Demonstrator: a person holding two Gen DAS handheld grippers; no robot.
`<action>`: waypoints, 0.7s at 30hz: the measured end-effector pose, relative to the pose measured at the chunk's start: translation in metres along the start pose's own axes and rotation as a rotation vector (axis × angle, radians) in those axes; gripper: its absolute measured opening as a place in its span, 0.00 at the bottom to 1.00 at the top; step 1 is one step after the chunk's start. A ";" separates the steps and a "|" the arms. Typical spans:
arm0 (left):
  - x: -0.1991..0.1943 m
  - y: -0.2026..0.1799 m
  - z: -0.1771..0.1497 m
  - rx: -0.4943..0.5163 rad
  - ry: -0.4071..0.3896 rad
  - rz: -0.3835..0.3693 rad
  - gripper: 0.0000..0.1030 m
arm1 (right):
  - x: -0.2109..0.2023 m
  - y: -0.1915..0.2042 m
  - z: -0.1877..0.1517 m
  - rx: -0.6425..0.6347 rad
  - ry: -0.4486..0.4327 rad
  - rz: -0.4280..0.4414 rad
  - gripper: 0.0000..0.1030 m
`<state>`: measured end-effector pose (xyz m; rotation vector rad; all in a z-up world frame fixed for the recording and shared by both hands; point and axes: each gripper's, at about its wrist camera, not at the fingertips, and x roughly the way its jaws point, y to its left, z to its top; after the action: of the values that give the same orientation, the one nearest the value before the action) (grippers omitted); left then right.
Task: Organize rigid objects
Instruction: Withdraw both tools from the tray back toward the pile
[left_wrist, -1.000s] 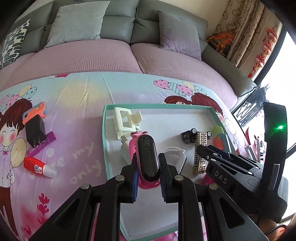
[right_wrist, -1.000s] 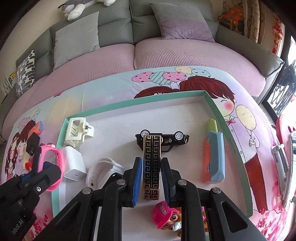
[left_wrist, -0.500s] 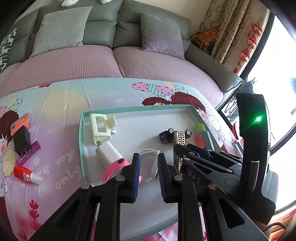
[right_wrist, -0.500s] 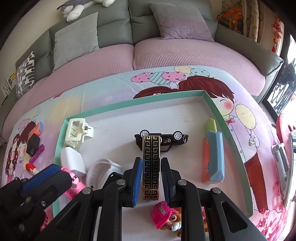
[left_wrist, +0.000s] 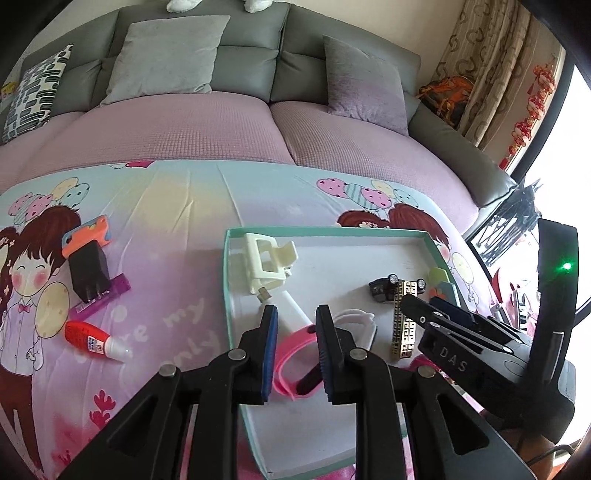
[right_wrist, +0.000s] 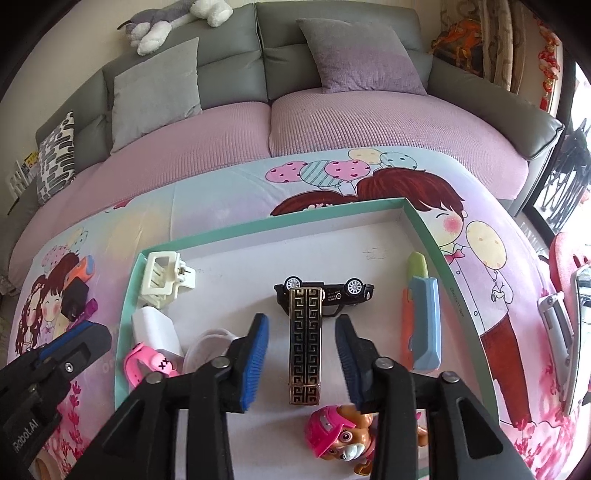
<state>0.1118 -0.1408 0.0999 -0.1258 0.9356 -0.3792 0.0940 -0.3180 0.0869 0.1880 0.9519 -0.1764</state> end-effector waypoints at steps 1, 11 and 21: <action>0.000 0.004 0.000 -0.009 -0.002 0.016 0.29 | -0.001 0.000 0.001 0.000 -0.007 0.002 0.50; -0.009 0.050 0.003 -0.148 -0.042 0.131 0.72 | -0.009 0.003 0.005 0.009 -0.067 0.041 0.82; -0.015 0.097 -0.004 -0.278 -0.068 0.281 0.90 | -0.009 0.014 0.004 -0.013 -0.094 0.063 1.00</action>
<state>0.1258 -0.0454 0.0828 -0.2557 0.9206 0.0161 0.0950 -0.3047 0.0976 0.1958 0.8527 -0.1200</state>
